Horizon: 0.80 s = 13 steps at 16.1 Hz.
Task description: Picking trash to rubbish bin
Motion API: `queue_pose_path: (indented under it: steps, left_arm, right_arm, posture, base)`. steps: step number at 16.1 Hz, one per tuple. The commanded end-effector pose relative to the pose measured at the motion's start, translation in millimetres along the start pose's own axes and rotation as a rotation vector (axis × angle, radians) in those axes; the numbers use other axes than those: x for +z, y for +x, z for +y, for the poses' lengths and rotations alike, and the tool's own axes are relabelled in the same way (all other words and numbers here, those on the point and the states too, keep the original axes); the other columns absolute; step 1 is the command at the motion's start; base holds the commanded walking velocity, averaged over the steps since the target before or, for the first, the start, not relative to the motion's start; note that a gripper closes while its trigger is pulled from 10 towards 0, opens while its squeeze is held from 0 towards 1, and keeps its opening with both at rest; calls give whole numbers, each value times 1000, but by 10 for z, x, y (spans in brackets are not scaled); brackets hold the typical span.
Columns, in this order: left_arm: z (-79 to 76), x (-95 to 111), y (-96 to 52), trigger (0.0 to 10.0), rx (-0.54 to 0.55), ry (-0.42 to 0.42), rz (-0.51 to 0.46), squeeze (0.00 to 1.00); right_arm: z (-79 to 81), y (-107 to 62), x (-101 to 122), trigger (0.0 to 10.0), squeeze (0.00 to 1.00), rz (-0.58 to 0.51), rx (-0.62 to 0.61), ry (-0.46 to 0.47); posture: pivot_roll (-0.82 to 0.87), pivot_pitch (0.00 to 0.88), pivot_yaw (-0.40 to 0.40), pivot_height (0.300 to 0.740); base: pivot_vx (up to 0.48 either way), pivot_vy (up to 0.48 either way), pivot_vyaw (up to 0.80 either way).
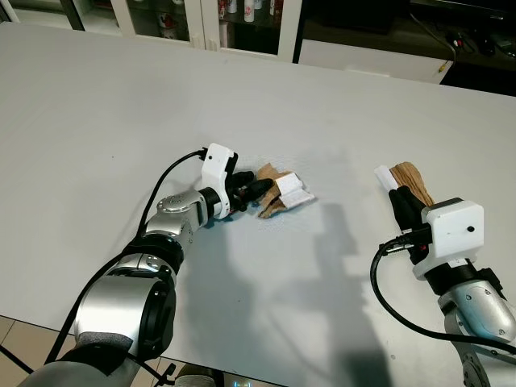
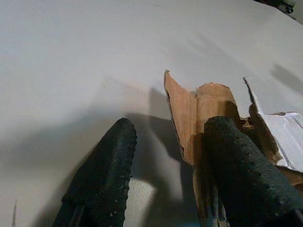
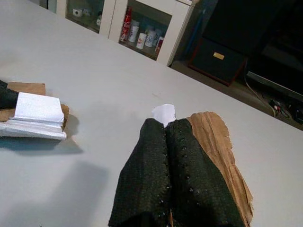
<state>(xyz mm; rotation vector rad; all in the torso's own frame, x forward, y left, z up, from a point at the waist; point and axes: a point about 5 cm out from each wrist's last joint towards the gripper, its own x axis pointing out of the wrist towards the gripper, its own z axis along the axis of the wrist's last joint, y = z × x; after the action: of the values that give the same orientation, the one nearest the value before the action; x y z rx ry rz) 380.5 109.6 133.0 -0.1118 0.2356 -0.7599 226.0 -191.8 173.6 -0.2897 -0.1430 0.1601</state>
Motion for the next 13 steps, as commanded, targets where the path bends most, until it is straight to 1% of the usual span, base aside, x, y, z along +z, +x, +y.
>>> queue_pose_path:
  steps: [1,7,8,11,13]
  left_arm:
    - [0,-130,-25,0,0,-34,44,0]
    - [13,-108,-25,0,15,-40,33,0]
    - [32,-98,-35,0,30,-40,28,0]
    - [132,-32,-87,0,116,-37,-17,0]
    - [218,32,-141,0,187,-41,-66,0]
  right_arm:
    - [-33,3,6,10000,0,3,-7,-12]
    - [-41,27,5,10000,0,-1,-7,-14]
    - [-41,31,3,10000,0,-1,-6,-15]
    - [-34,46,-9,10000,0,-1,-3,-12]
    - [-21,86,-13,10000,0,-7,6,-8]
  posture:
    - [15,174,-32,740]
    - [20,170,-32,740]
    - [24,168,-32,740]
    - [36,165,-35,740]
    - [57,161,-41,740]
  base:
    - [0,0,0]
    - [0,0,0]
    - [0,0,0]
    - [0,0,0]
    - [0,0,0]
